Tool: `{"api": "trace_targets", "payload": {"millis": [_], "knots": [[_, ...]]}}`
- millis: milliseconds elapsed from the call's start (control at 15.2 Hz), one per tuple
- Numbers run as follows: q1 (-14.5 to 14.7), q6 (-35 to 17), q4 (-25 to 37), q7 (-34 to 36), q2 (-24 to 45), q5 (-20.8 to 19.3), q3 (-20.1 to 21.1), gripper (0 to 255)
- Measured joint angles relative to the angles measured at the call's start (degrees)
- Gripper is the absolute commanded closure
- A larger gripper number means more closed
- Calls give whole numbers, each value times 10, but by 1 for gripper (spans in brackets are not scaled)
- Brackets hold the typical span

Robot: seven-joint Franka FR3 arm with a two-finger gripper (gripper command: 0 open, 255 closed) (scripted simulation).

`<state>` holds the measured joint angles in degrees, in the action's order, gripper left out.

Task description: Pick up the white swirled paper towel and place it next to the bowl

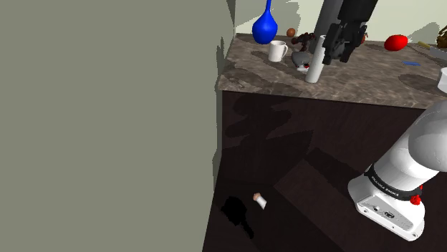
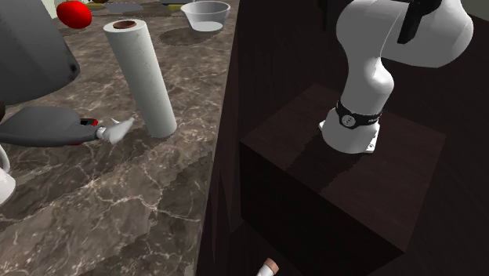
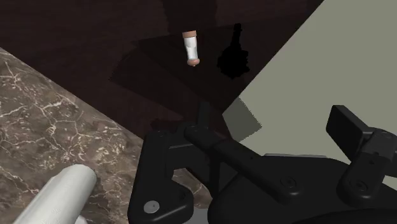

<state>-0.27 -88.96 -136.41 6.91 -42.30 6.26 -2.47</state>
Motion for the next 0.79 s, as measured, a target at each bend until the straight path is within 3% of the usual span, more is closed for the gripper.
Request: {"api": "trace_targets", "payload": {"millis": [198,792], "knots": [[-2,-9,-2,-23,4,-14,-12,0],[-12,-68,51,-204,88,-102,-106,0]]}}
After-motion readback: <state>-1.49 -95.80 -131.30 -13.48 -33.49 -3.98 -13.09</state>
